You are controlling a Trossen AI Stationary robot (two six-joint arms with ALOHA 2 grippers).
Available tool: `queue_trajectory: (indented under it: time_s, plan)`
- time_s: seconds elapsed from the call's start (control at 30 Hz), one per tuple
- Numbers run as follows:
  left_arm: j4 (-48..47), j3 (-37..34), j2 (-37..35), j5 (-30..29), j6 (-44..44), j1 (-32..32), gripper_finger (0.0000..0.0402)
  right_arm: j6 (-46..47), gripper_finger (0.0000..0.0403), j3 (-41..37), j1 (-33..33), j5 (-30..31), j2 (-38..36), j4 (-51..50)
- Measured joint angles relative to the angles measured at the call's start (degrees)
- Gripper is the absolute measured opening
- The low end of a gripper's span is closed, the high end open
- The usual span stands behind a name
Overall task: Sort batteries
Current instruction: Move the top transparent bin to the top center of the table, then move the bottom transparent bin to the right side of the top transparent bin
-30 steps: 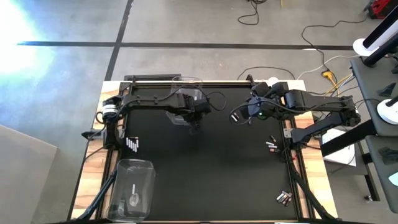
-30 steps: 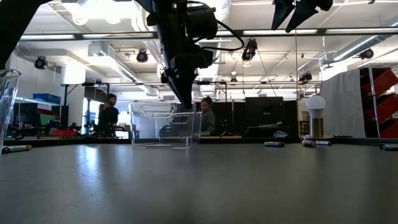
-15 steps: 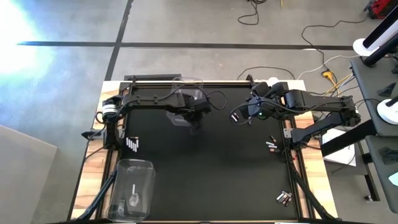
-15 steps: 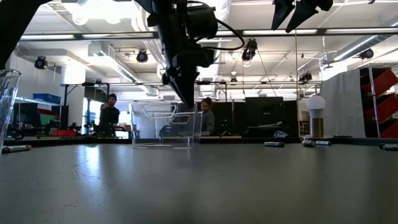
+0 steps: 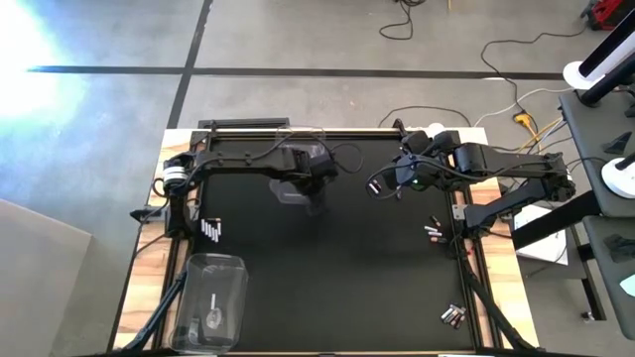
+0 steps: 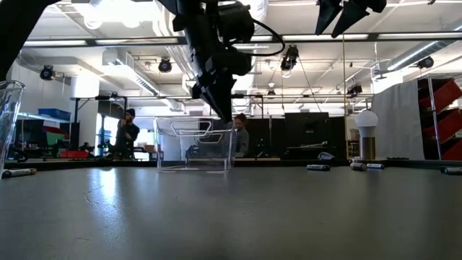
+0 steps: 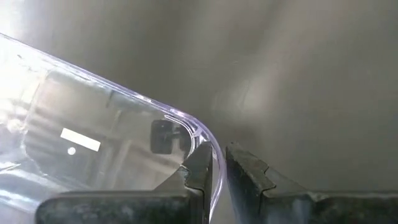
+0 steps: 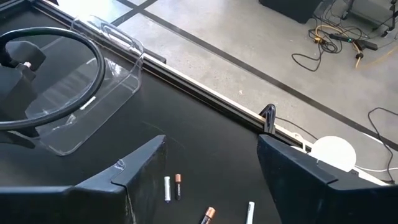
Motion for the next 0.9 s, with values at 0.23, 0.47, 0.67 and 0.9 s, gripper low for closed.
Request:
queue_trajectory:
  time_s: [0.23,0.47,0.67,0.9]
  plan:
    - [-2.47,6.50,0.00,0.34,-0.27,-0.06,0.0054,-0.02,0.0257,0.00,0.00,0.00,0.00,-0.02]
    - [-13.85,17.35,-0.16,0.68,-1.83,-0.56,0.0123,-0.77,0.0260,-0.03,0.00,0.00,0.00,-0.02]
    - [-25.72,26.30,-1.16,0.18,-4.40,-5.39,0.0152,-0.98,0.0252,-0.98,0.00,0.00,0.00,-0.05]
    - [-36.41,26.59,-2.68,0.17,-7.00,-16.24,0.0155,-0.92,0.0259,-4.09,-0.02,-2.21,0.00,0.14]
